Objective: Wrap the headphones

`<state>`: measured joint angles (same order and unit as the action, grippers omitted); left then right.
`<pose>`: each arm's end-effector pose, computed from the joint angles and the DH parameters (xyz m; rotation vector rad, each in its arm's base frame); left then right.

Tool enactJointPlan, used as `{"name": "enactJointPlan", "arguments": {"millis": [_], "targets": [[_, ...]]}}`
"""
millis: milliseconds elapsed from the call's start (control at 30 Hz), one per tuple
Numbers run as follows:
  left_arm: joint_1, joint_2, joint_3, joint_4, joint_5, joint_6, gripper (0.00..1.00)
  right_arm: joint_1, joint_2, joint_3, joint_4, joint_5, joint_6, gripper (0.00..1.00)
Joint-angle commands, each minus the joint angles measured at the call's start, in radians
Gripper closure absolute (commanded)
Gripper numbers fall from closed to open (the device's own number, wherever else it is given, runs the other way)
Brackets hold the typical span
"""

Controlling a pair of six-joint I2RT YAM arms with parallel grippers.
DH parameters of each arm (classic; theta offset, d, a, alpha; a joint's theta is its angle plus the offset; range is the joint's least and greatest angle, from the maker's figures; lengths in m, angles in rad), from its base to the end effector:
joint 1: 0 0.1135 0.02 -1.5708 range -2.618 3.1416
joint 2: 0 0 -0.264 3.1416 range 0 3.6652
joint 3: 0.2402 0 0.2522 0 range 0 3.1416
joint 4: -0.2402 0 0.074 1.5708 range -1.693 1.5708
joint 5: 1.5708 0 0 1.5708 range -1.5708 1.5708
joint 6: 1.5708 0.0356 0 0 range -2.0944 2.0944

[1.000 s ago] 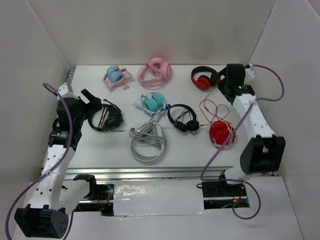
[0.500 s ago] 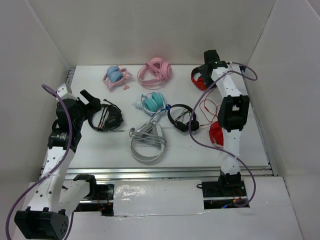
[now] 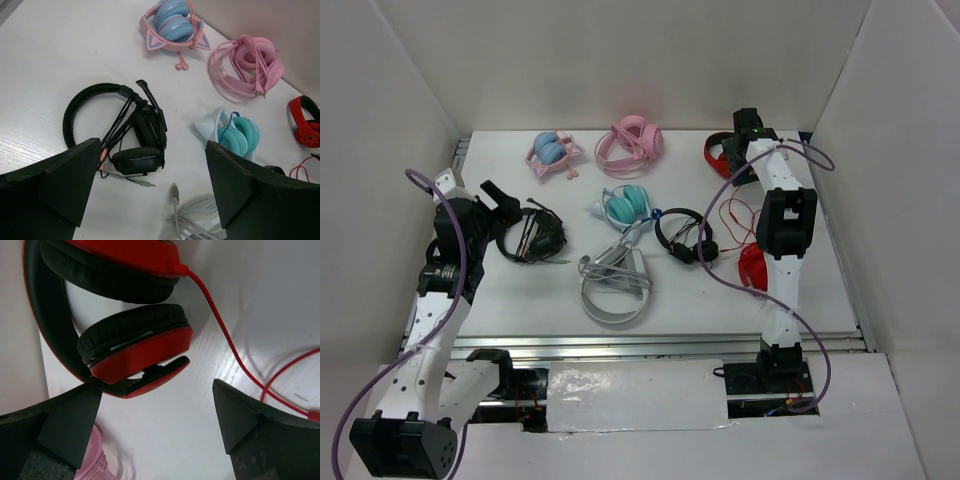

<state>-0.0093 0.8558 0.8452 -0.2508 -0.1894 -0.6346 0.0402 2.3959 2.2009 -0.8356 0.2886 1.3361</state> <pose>0.1978 0.0049 0.3421 -0.6904 1.7017 -0.2799 0.5215 0.0108 0.2113 1.6157 1.9649 0.1616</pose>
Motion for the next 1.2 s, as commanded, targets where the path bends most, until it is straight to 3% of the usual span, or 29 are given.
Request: {"name": "enactJointPlan", "arguments": {"millis": [0, 300, 533, 567, 767, 1000, 1167], "targets": [[0.003, -0.003, -0.009, 0.059, -0.008, -0.002, 0.01, -0.02, 0.066, 0.068, 0.027, -0.002, 0.018, 0.02], [0.005, 0.028, -0.014, 0.091, 0.013, -0.007, 0.01, -0.033, 0.08, 0.077, 0.147, -0.012, -0.009, 0.06], [0.003, 0.061, 0.0, 0.084, -0.012, -0.01, 0.02, -0.033, 0.143, 0.095, 0.158, -0.026, -0.037, 0.29], [0.005, 0.063, 0.002, 0.082, -0.016, -0.013, 0.02, -0.033, 0.149, 0.094, 0.15, -0.028, -0.037, 0.34], [0.003, 0.052, 0.003, 0.079, -0.018, -0.02, 0.03, -0.02, 0.071, -0.026, 0.219, -0.005, -0.074, 0.97], [0.003, 0.022, 0.009, 0.059, -0.008, -0.033, 0.05, -0.008, -0.067, -0.125, 0.291, 0.027, -0.199, 1.0], [0.003, 0.0, 0.008, 0.058, 0.008, -0.033, 0.06, 0.009, -0.28, -0.375, 0.447, 0.037, -0.38, 1.0]]}}
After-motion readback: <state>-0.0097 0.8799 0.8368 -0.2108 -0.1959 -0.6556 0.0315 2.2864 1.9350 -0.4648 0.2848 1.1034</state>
